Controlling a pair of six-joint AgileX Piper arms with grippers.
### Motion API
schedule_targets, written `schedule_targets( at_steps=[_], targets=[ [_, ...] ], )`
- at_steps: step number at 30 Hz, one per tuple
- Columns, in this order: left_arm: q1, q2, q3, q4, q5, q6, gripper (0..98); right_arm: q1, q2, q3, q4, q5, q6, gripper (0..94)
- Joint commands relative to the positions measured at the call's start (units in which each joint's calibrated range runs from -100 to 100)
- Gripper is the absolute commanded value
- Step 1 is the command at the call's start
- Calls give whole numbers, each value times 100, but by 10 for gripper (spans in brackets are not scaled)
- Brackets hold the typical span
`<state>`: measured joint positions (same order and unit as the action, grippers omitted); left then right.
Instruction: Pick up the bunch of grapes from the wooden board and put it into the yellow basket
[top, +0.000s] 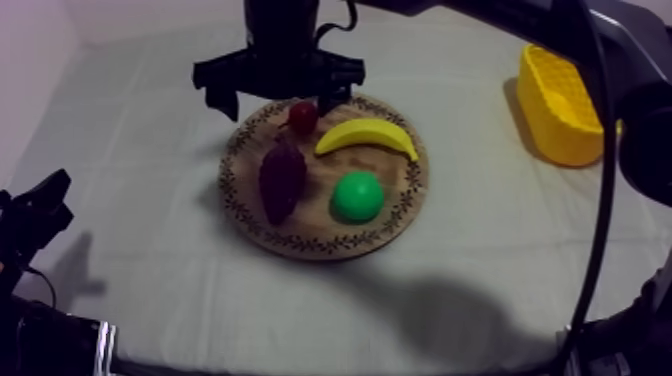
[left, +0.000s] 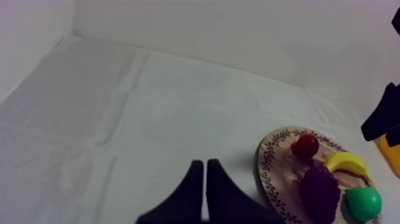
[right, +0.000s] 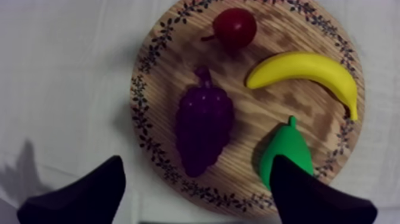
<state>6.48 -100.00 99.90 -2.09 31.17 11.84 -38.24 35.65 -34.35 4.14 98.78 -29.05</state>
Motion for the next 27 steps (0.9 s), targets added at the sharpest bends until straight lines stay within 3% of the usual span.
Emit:
schedule_targets(
  at_steps=[1,8,18,27],
  targets=[
    [0,0,-2,-4,-5,0,1,12,48,51,-89,-17,103,895],
    [0,0,-2,-4,-5,0,1,53,408,188,-328,-158,214,918],
    [0,0,-2,-4,-5,0,1,136,1144,654,-744,-1291,422,919],
    [0,0,-2,-4,-5,0,1,323,1762,63,-1123,-946,587,848]
  ],
)
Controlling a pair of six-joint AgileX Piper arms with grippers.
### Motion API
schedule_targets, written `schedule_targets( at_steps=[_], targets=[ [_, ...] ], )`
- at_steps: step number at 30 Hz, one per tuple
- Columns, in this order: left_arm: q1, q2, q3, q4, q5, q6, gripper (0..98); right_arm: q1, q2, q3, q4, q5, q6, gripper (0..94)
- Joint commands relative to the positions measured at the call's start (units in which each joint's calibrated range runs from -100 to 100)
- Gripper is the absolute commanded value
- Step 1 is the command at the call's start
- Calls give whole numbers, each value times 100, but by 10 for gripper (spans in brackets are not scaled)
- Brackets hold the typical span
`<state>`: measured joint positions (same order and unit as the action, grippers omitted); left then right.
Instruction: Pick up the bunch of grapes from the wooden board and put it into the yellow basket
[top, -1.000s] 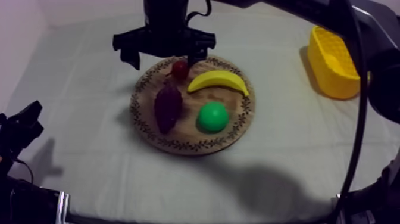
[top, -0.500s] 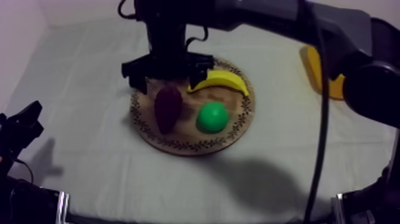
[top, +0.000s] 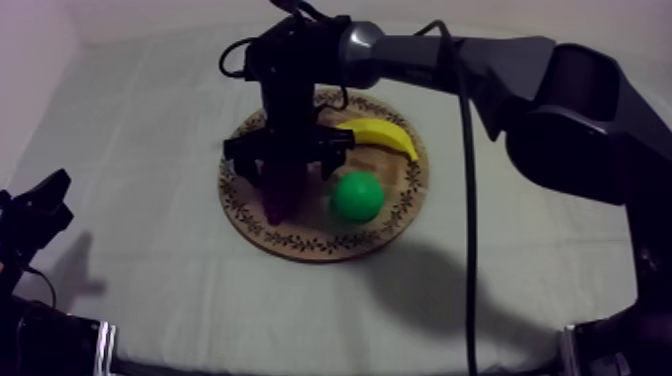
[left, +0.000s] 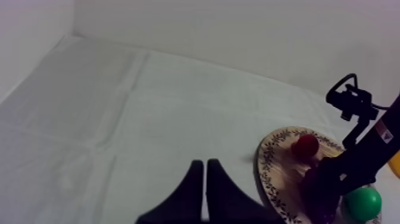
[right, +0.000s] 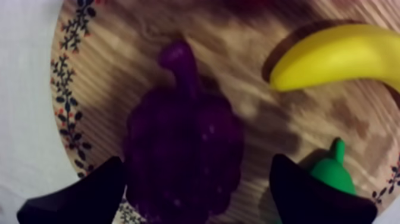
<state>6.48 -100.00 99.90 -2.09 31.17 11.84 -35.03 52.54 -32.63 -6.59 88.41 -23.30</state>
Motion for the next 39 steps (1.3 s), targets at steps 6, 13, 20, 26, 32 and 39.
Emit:
schedule_targets(
  at_steps=[6,13,20,26,32,39],
  targets=[
    [0,0,-2,-4,-5,0,1,48,412,-555,-219,407,135,708],
    [0,0,-2,-4,-5,0,1,16,322,-545,-239,282,208,391],
    [0,0,-2,-4,-5,0,1,-67,-373,-59,-158,125,246,340],
    [0,0,-2,-4,-5,0,1,-46,-1574,685,44,-37,522,333],
    [0,0,-2,-4,-5,0,1,245,-3040,1655,245,-157,991,346],
    [0,0,-2,-4,-5,-1,1,943,-4456,2335,406,-123,1494,347]
  ],
)
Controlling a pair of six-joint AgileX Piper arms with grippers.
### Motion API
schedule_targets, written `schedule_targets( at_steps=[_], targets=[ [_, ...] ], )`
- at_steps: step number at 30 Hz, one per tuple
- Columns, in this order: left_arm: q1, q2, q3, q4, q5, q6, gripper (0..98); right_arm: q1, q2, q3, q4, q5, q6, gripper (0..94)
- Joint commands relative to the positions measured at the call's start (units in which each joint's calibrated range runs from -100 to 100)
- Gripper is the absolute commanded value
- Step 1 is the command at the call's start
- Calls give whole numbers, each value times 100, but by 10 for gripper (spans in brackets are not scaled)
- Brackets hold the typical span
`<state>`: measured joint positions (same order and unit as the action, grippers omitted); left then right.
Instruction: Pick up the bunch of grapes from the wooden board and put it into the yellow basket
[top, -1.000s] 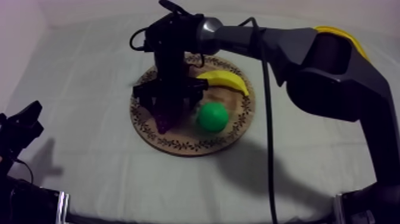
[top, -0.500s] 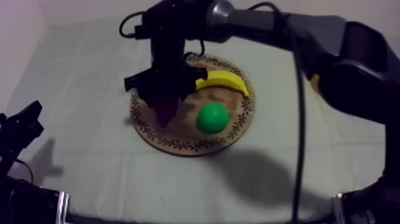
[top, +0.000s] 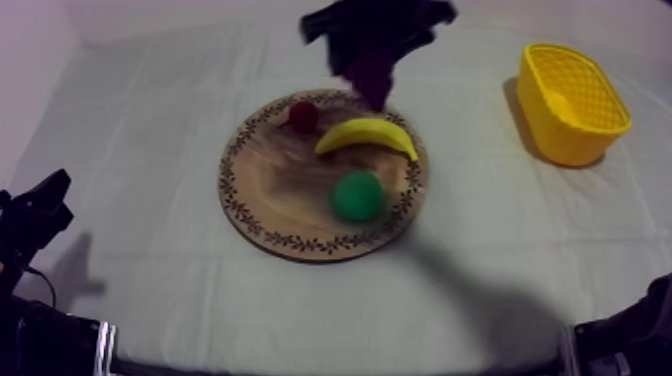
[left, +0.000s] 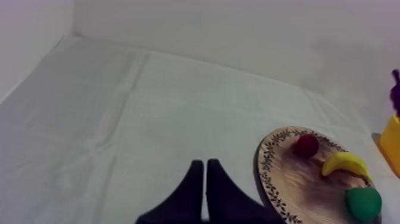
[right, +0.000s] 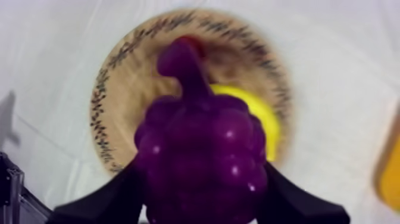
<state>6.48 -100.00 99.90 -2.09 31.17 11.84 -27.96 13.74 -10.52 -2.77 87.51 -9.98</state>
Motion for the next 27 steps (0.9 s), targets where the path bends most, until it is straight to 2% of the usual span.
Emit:
schedule_targets(
  at_steps=[1,6,16,27],
  targets=[
    [0,0,-2,-4,-5,0,1,366,-731,187,42,-33,241,347],
    [0,0,-2,-4,-5,-3,1,1084,-1349,446,138,-186,668,344],
    [0,0,-2,-4,-5,-3,1,2384,-1947,992,305,-918,1406,342],
    [0,0,-2,-4,-5,-3,1,3229,-1796,1792,235,-1695,1896,337]
  ],
)
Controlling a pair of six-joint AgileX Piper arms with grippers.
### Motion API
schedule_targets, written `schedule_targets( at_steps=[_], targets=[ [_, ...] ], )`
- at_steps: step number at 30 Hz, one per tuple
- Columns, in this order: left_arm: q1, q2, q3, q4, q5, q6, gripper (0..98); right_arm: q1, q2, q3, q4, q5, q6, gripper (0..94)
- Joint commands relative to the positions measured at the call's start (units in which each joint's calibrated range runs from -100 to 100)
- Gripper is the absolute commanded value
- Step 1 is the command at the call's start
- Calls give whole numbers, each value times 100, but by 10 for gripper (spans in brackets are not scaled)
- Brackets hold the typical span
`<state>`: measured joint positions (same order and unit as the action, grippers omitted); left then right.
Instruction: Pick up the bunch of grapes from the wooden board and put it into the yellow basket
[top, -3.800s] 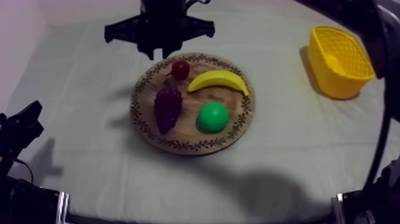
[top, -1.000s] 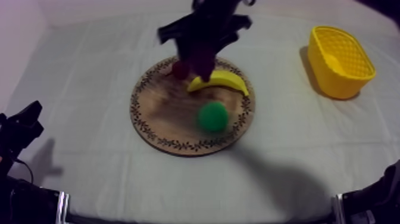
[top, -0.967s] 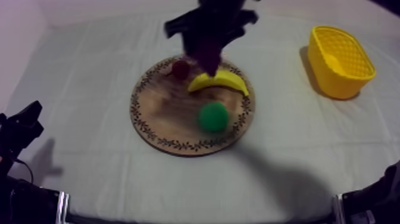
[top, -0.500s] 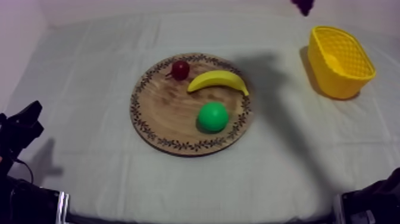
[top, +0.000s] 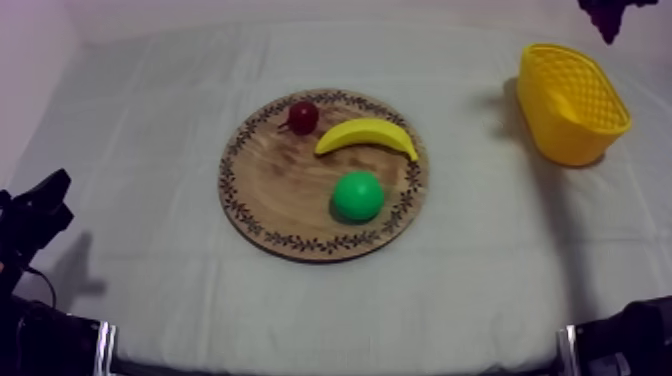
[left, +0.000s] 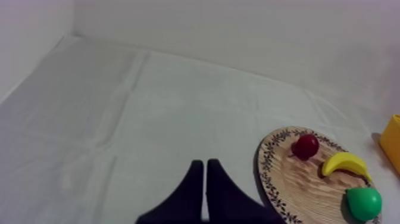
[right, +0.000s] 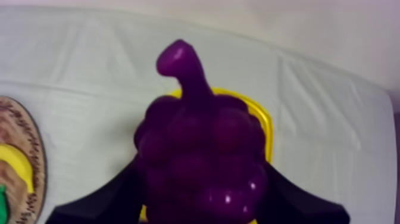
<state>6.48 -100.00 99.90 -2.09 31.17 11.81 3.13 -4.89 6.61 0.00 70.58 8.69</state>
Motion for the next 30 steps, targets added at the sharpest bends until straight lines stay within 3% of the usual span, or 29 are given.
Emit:
schedule_targets(
  at_steps=[1,13,22,30],
  targets=[
    [0,0,-2,-4,-5,1,1,165,135,142,-48,-24,45,337],
    [0,0,-2,-4,-5,1,1,510,1522,476,-374,-88,186,340],
    [0,0,-2,-4,-5,3,1,496,2879,-372,-325,26,16,356],
    [0,0,-2,-4,-5,1,1,537,3299,-635,-325,56,2,656]
  ],
)
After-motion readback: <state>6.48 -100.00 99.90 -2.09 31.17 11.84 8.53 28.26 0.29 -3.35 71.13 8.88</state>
